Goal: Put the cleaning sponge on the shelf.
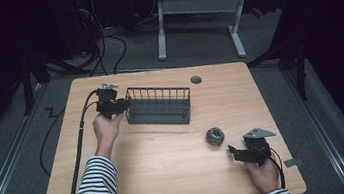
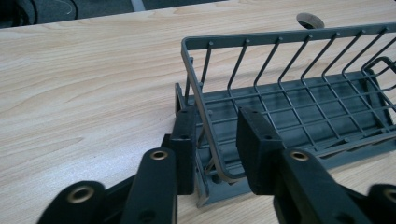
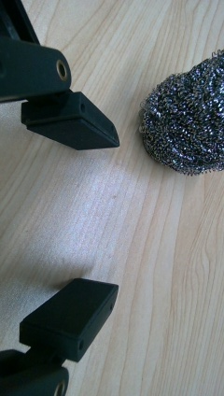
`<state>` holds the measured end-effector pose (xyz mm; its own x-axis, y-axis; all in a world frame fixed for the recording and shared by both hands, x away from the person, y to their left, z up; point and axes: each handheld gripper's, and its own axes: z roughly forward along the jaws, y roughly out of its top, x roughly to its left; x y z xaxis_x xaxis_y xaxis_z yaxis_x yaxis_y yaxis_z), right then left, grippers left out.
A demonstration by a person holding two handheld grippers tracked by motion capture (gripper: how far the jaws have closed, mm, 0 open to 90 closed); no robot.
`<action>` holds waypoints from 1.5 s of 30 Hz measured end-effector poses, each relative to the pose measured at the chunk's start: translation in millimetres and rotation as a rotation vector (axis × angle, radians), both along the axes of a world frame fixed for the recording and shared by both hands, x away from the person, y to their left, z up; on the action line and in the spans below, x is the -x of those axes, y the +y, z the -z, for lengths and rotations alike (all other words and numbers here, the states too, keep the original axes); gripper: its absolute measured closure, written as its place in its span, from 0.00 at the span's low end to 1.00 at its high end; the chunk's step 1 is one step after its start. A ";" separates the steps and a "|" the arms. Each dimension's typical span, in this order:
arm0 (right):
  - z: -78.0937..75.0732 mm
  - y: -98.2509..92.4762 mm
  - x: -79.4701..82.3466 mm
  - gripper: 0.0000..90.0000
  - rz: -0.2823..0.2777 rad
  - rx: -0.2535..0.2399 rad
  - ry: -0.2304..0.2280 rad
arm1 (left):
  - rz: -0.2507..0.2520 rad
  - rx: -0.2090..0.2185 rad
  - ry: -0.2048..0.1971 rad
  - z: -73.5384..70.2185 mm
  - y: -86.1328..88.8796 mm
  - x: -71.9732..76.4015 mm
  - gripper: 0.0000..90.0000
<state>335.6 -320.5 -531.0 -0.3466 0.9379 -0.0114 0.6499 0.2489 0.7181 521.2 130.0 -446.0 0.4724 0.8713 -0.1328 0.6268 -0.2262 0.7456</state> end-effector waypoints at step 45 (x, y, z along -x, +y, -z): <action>0.0 -0.1 -0.2 0.28 -0.001 0.000 0.000 | 0.088 0.069 -0.039 -2.5 -1.9 55.4 0.52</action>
